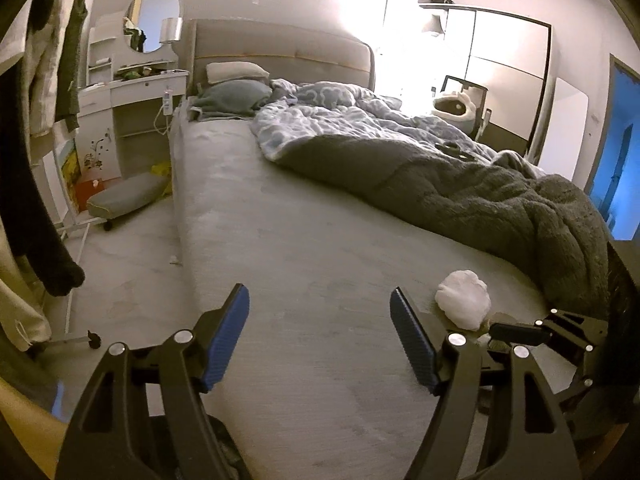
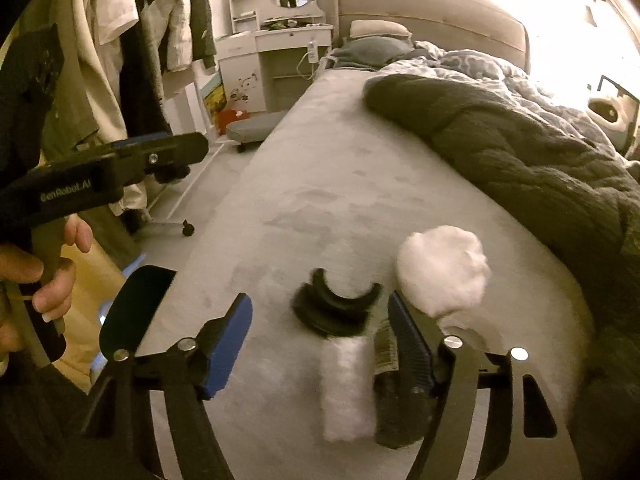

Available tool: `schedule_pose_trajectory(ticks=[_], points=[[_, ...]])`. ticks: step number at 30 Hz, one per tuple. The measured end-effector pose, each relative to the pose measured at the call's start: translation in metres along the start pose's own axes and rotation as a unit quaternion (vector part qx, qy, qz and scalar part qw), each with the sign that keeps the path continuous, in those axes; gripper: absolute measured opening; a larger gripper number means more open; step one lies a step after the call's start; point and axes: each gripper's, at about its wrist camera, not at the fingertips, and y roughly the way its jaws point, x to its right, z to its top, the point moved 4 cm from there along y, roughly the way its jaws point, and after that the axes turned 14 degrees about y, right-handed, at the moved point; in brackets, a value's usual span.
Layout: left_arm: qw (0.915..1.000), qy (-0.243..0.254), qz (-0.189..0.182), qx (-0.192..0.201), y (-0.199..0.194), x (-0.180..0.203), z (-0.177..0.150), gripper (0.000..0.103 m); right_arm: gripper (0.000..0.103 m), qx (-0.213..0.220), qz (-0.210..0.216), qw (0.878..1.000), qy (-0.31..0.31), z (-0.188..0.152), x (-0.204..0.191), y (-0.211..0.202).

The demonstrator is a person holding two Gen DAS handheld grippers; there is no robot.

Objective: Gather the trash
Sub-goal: 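Move both tools back over the bed toward the remaining trash, then grasp the black 'ace' tissue pack with the right gripper while the left grasps a black curved plastic piece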

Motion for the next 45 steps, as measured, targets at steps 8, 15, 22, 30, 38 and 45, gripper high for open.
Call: schedule_pose_trajectory(ticks=[8,15,22,30,38,45], points=[[0.9998,0.010,-0.012,-0.011,0.013,0.021,0.000,0.076,0.063,0.009,-0.006,1.000,0.013,-0.002,0.025,-0.010],[0.9995,0.019,-0.022,-0.014,0.019,0.037,0.001,0.076,0.058,0.016,-0.017,0.999,0.029,-0.003,0.049,-0.016],[0.9990,0.022,-0.034,-0.020,0.023,0.047,0.000,0.076,0.053,0.004,-0.024,0.998,0.057,-0.011,0.072,-0.015],[0.9983,0.032,-0.040,-0.030,0.028,0.054,-0.004,0.076,0.053,-0.015,-0.061,0.997,0.045,-0.021,0.090,-0.010],[0.9959,0.050,-0.064,-0.041,0.030,0.066,-0.013,0.075,0.037,-0.007,-0.058,0.997,0.040,-0.022,0.092,-0.019],[0.9910,0.063,-0.092,-0.074,0.038,0.083,-0.027,0.054,0.032,0.027,-0.045,0.998,0.034,-0.017,0.093,-0.038]])
